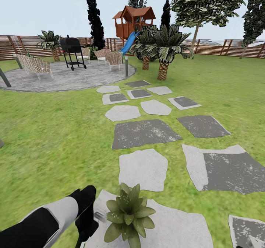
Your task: Pick up the pesticide atomizer in the garden and spray insectifuge to fully cover both potted plants in the garden.
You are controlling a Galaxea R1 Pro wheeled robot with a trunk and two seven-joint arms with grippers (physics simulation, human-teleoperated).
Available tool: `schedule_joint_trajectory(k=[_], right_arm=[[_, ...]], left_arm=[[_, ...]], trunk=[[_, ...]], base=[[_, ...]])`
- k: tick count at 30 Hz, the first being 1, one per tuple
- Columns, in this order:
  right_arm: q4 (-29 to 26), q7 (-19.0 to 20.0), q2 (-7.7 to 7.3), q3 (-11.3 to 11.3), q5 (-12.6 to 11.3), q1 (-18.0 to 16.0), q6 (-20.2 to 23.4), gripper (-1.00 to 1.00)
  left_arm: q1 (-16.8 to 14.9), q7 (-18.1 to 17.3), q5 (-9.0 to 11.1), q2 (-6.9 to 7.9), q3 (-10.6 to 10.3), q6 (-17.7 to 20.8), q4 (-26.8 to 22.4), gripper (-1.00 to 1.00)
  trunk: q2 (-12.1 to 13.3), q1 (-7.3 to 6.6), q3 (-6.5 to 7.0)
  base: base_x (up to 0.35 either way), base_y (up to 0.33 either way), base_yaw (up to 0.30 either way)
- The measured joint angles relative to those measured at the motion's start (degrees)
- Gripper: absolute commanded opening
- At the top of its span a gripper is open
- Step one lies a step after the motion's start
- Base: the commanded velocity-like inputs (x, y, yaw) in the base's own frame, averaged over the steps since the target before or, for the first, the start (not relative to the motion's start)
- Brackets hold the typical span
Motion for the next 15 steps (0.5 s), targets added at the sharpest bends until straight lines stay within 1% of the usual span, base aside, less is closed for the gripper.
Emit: schedule_joint_trajectory(k=[1,2,7,8,9,11,15], right_arm=[[0.0,0.0,-0.02,0.0,0.03,0.0,0.0,1.0],[0.0,0.0,-0.01,0.0,0.02,0.01,0.0,1.0],[0.0,0.0,0.0,0.0,-0.01,-0.01,0.0,1.0],[0.0,0.0,0.0,0.0,0.01,-0.01,0.0,1.0],[0.0,0.0,0.0,0.0,-0.02,-0.03,0.0,1.0],[0.0,0.0,0.0,0.0,0.0,-0.02,0.0,1.0],[0.0,0.0,0.0,0.0,0.02,-0.02,0.0,1.0]], left_arm=[[1.45,-0.04,0.18,0.06,2.05,0.06,-0.04,-1.0],[1.81,-0.04,0.12,0.13,3.09,-0.02,-0.07,-1.0],[2.07,-0.1,-0.01,0.25,4.07,-0.1,0.11,-1.0],[2.08,-0.11,0.01,0.27,4.49,-0.11,0.17,-1.0],[2.09,-0.12,0.04,0.3,5.46,-0.08,0.18,-1.0],[2.1,-0.09,-0.09,0.29,6.26,-0.12,0.08,-1.0],[2.1,-0.04,-0.31,0.25,6.65,-0.15,-0.07,-1.0]], trunk=[[0.0,0.0,0.0],[0.0,0.0,0.0],[0.0,0.0,0.01],[0.0,0.0,0.01],[0.0,0.0,0.01],[0.0,0.0,0.01],[0.0,0.0,0.01]], base=[[0.0,0.0,0.0],[0.0,0.0,0.0],[0.0,0.0,0.0],[0.0,0.0,0.0],[0.0,0.0,0.0],[0.0,0.0,0.0],[0.0,0.0,0.0]])
